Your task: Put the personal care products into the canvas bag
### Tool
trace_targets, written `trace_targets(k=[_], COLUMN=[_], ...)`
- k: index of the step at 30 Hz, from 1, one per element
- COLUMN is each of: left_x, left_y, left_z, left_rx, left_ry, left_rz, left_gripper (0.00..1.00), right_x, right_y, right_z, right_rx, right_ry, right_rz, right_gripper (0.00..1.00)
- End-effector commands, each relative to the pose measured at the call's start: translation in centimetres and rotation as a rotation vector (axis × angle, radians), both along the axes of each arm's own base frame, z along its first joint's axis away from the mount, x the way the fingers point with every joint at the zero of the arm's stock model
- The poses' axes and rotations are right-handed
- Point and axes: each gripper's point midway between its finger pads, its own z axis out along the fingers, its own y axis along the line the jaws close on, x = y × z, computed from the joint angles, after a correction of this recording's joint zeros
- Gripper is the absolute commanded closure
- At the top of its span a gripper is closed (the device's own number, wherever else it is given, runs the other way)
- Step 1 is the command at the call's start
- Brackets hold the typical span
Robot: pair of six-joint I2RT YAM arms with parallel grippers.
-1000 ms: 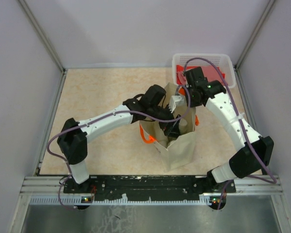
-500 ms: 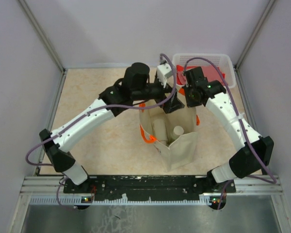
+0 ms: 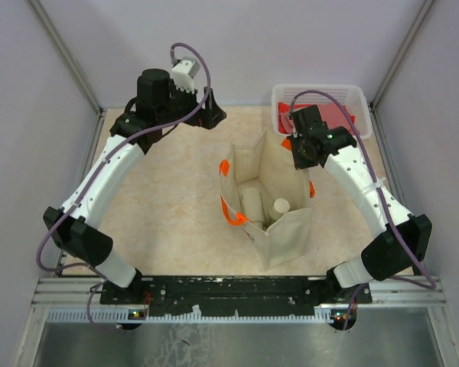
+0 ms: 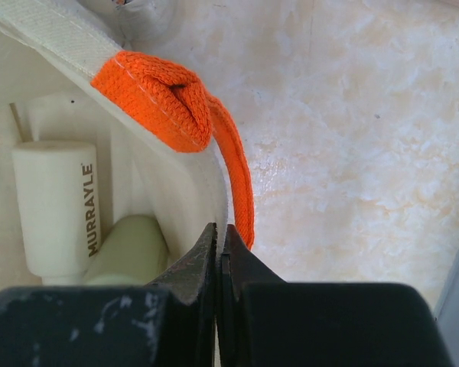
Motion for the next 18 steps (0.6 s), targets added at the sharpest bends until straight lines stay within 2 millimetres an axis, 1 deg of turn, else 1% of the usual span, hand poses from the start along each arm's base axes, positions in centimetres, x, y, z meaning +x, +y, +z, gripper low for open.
trace_targets(k=[1, 2, 5, 8, 10, 12, 14, 16, 18], left_x=[0.8, 1.1, 0.5, -1.5, -2.8, -4.2, -6.4, -8.2, -9.4], left_y=[-2.2, -2.7, -4.5, -6.4, -7.1, -7.6, -8.1, -8.3, -8.5], left_z=[-0.8, -1.3, -1.4, -0.7, -0.7, -1.3, -1.9, -2.8, -4.0], left_rx=[0.009, 0.007, -0.033, -0.092, -0.111, -0.113, -0.113, -0.099, -0.072], left_ry=[-0.01, -0.001, 0.001, -0.011, -0.01, 0.0, 0.01, 0.01, 0.024], left_rz=[-0.125, -0.151, -0.269, -0.439, -0.535, -0.615, -0.712, -0.765, -0.783], left_gripper=[0.0, 0.0, 0.0, 0.0, 0.0, 0.0, 0.0, 0.0, 0.0], right_x=[0.3, 0.3, 0.4, 0.5, 0.6, 0.8, 0.8, 0.9, 1.0], right_y=[-0.4, -0.6, -1.0, -1.2, -1.3, -1.4, -1.6, -1.7, -1.7], right_z=[1.0, 0.9, 0.9, 1.0, 1.0, 1.0, 0.9, 0.8, 0.7], right_rx=[0.003, -0.006, -0.023, -0.033, -0.039, -0.047, -0.058, -0.068, -0.071], right_ry=[-0.041, -0.042, -0.043, -0.047, -0.049, -0.047, -0.047, -0.043, -0.042], right_rz=[-0.014, -0.022, -0.037, -0.046, -0.052, -0.057, -0.064, -0.069, -0.069], right_gripper=[1.0, 1.0, 1.0, 1.0, 1.0, 1.0, 1.0, 1.0, 1.0])
